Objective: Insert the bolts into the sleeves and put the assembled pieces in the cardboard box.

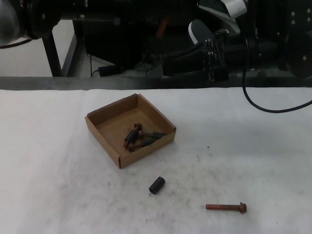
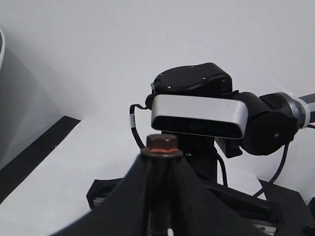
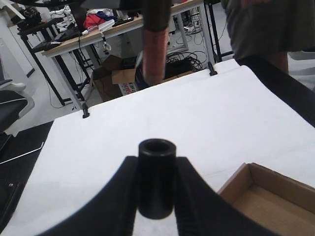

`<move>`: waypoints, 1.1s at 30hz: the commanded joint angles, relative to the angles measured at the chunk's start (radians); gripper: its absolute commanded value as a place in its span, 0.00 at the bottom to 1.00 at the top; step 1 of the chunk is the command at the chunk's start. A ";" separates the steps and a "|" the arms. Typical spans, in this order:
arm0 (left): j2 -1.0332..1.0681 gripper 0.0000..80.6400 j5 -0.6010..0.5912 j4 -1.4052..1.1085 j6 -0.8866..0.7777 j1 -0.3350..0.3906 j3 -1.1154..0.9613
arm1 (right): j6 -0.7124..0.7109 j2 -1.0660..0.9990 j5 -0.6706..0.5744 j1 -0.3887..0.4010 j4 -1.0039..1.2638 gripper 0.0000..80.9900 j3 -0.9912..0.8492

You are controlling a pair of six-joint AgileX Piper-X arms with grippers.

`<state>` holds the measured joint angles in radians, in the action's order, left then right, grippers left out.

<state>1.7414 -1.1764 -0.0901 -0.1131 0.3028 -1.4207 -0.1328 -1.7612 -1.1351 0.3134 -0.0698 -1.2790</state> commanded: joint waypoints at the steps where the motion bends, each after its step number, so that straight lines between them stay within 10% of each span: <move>1: -0.005 0.01 0.004 -0.018 -0.008 -0.002 -0.002 | 0.000 0.014 -0.014 0.002 0.003 0.00 0.002; 33: -0.005 0.01 0.007 -0.018 -0.021 -0.002 -0.002 | 0.133 0.011 -0.030 0.009 0.234 0.00 0.002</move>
<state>1.7414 -1.1694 -0.0897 -0.1268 0.3028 -1.4207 -0.0334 -1.7612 -1.1599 0.3189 0.1093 -1.2778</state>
